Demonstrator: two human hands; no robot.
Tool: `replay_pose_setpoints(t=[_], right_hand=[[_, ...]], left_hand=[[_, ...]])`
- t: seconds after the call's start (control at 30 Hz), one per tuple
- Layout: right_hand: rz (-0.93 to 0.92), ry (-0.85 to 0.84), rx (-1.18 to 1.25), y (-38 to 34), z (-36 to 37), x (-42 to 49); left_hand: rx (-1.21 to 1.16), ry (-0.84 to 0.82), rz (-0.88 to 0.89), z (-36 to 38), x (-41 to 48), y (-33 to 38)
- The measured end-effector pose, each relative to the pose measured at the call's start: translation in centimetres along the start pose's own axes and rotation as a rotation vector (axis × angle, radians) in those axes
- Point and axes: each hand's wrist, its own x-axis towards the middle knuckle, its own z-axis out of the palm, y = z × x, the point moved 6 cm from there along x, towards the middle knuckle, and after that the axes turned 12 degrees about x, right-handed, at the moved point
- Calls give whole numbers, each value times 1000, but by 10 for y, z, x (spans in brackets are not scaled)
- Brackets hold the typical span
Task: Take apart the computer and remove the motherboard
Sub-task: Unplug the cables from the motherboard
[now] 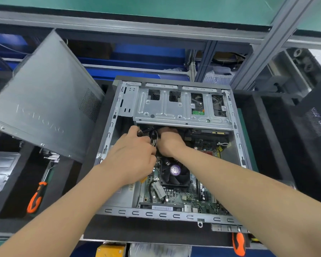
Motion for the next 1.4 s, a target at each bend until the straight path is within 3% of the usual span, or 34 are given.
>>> replay_pose_setpoints(t=[0.47,0.87,1.03,1.27,1.33,1.4], right_hand=[[-74,-35,-10,3,-5,6],[-28,-24,105,0,-5,10],[-23,16,65,-1,-4,7],[-99,34,18,7,-13,-5],[-49,-15,134,14,-11,-6],[37,-88,482,21,-9,-8]], left_hand=[[-78,83,-22,1,-3,-3],[-180,207,-57,1,-7,-7],[-277,269,-75,-1,-9,-8],[-595,456,-92,-12,-15,-16],[-769,550,-161,-17,-19,-26],[-901,630,-241,-19,-24,-37]])
